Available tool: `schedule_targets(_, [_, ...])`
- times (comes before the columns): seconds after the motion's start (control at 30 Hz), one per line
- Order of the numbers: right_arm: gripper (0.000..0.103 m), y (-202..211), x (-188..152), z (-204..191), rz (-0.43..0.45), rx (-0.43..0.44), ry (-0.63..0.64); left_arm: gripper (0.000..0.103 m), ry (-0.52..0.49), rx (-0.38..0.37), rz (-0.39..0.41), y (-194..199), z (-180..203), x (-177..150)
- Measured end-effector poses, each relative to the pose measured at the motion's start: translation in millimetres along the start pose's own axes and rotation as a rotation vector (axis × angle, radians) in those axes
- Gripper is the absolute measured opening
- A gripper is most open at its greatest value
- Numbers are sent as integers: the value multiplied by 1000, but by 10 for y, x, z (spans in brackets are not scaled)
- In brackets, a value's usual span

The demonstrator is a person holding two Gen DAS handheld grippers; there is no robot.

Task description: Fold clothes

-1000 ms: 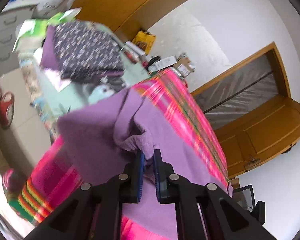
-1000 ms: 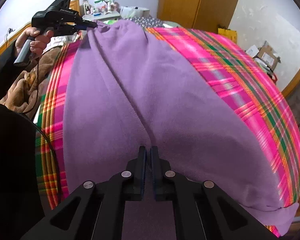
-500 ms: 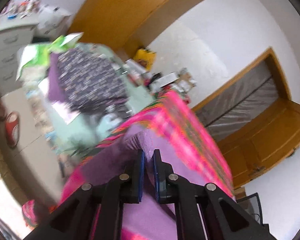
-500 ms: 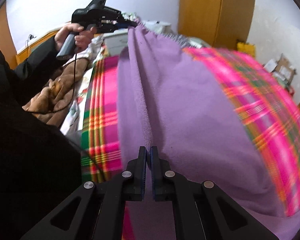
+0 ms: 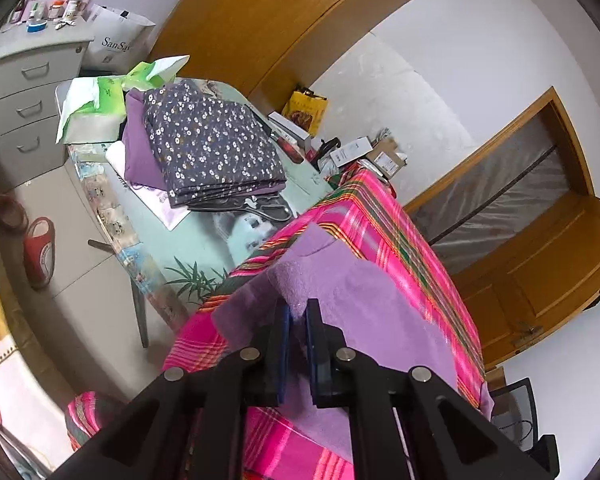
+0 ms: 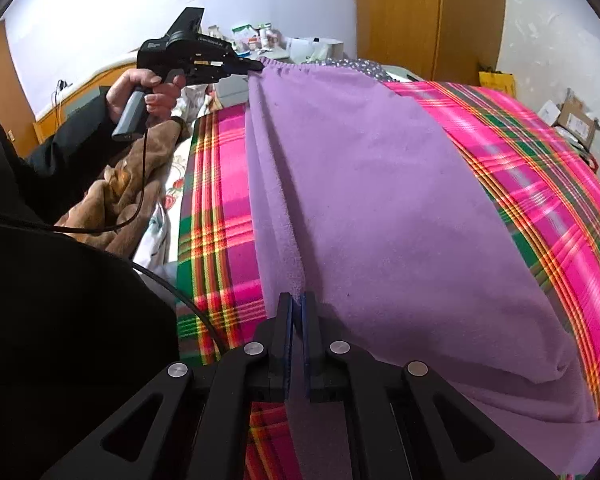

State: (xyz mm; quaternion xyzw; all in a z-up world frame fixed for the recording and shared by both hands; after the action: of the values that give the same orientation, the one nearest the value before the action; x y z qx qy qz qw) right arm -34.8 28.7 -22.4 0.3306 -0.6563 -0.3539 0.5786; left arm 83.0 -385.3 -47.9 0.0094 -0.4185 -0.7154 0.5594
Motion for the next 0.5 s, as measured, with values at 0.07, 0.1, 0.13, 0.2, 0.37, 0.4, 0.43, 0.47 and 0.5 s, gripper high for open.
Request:
schedule_targets(0.07, [4,-67,-19,-20,-18,4,-1,8,14,15,-25,-94,-95,-29])
schedule_targets(0.1, [4,-106,-25,-28,-28,-1,-1,8,29,16,-38,-138,-158,-47])
schedule_targets(0.13, [4,-133,-29,-31,-33,-4,-5,8,44,7,-50,-173,-218,-66])
schedule_targets(0.2, [7,-140,-34,-5,-28,-5,-24,8,59,-22,-59,-178,-281,-94])
schedule_targets(0.37, [26,-60,-47,-30,-34,39,-31,10,30,-1,-51,-18,-263,-107])
schedule_targets(0.4, [28,-23,-38,-39,-19,45,-34,10,20,20,-37,32,-257,-105])
schedule_targets(0.43, [28,14,-27,-47,-3,50,-37,10,11,41,-22,81,-252,-102])
schedule_targets(0.47, [28,58,-11,-34,25,61,-55,10,11,58,-9,120,-253,-97])
schedule_targets(0.5, [28,86,4,-12,52,69,-74,10,13,72,2,157,-255,-92])
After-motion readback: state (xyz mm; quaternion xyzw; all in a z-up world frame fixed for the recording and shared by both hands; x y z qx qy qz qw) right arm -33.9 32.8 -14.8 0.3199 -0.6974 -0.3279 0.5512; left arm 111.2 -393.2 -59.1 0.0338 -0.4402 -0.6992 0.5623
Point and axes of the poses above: each gripper's, at about its wrist camera, not at the fingertips, and y roughly against the way its jaws point, z to its right, x to its top, the point moved 1 cm from there along -y, roughly the way its jaws point, and after that the axes turned 4 degrees about -z, right-handed, at the moved point
